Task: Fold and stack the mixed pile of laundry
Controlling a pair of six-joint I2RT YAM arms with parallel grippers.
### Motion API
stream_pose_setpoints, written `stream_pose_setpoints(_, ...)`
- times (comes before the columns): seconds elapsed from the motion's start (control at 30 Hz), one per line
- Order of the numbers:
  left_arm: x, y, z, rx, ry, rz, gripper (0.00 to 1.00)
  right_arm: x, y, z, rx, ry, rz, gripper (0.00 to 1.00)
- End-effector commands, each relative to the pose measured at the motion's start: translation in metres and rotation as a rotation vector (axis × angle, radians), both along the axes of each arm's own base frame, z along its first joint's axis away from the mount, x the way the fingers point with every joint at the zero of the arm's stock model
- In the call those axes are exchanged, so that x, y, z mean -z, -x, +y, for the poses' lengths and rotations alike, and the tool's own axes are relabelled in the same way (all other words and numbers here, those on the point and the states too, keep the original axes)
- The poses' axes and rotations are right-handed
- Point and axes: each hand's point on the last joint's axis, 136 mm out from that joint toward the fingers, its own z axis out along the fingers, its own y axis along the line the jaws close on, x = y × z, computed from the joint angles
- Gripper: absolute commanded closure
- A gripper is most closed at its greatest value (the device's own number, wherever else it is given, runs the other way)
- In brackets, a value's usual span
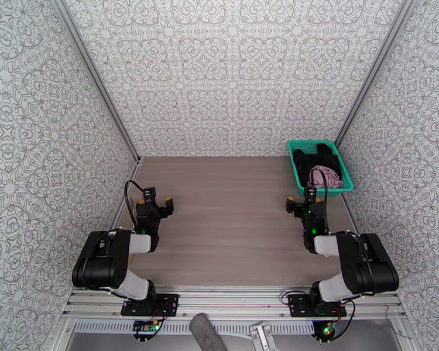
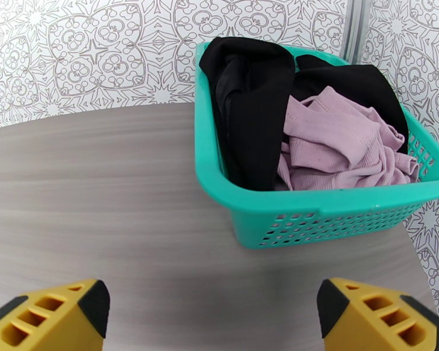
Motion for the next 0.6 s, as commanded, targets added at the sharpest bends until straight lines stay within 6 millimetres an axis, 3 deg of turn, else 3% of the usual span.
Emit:
stream_pose_setpoints(0.0, -0.036, 0.001, 0.004, -0.060, -0.049, -0.011, 0.00, -0.037, 0.002, -0.004, 0.029, -0.004, -0.029, 0.01)
stream_pose_setpoints(0.13, -0.093, 0.016, 0.011, -0.201, 0.033, 0.044, 0.01, -0.108, 0.013, -0.022, 0.136, -0.011, 0.014, 0.01)
stream_pose_setpoints(0.2, -0.112, 0.022, 0.010, -0.232, 0.130, 0.069, 0.01, -0.132, 0.014, -0.024, 0.157, -0.015, 0.092, 0.01)
stream_pose_setpoints(0.33, -0.127, 0.024, -0.018, -0.148, 0.247, 0.146, 0.01, -0.133, -0.002, -0.012, 0.112, -0.058, 0.330, 0.01)
stream_pose_setpoints(0.57, -0.162, 0.042, -0.089, 0.078, 0.279, 0.184, 0.01, -0.093, -0.059, -0.001, 0.052, -0.039, 0.594, 0.16)
